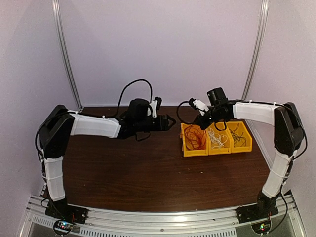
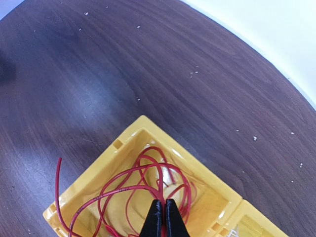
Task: Untangle the cables
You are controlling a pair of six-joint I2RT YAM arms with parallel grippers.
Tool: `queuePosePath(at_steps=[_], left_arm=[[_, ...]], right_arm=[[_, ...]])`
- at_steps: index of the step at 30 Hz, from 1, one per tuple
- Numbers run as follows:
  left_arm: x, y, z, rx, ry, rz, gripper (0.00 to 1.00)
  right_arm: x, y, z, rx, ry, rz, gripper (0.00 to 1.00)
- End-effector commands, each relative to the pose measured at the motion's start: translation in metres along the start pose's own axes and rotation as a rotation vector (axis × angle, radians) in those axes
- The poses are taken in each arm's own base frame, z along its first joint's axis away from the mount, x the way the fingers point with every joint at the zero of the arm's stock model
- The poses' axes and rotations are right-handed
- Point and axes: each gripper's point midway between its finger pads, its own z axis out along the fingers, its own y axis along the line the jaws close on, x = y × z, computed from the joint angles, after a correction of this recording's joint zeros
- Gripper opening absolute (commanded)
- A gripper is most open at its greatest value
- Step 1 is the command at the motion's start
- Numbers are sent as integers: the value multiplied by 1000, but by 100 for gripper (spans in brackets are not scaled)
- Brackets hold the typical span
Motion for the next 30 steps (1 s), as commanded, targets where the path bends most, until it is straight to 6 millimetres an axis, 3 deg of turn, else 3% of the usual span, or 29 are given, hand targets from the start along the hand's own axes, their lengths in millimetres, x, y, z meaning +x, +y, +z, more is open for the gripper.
queuePosePath(at_steps=[1, 8, 15, 18, 22, 26, 30], left_arm=[[-8, 39, -29, -108, -62, -10, 68], [-6, 69, -58, -174, -85, -35, 68], [-10, 78, -64, -183, -87, -30, 68], [-10, 83, -66, -195, -79, -29, 68], [-15, 91, -75, -233, -72, -8, 69], [-21, 102, -86, -297, -68, 16, 73], [-24, 107, -96, -337, -63, 33, 75]], right_arm=[[21, 21, 23, -2, 108, -68, 0], [39, 25, 44, -1, 188, -67, 0], [39, 20, 47, 25, 211, -69, 0], [24, 22, 31, 18, 188, -88, 5], [1, 24, -2, 27, 128, -118, 26], [1, 23, -23, 35, 151, -142, 43], [-4, 24, -45, 22, 140, -142, 52]])
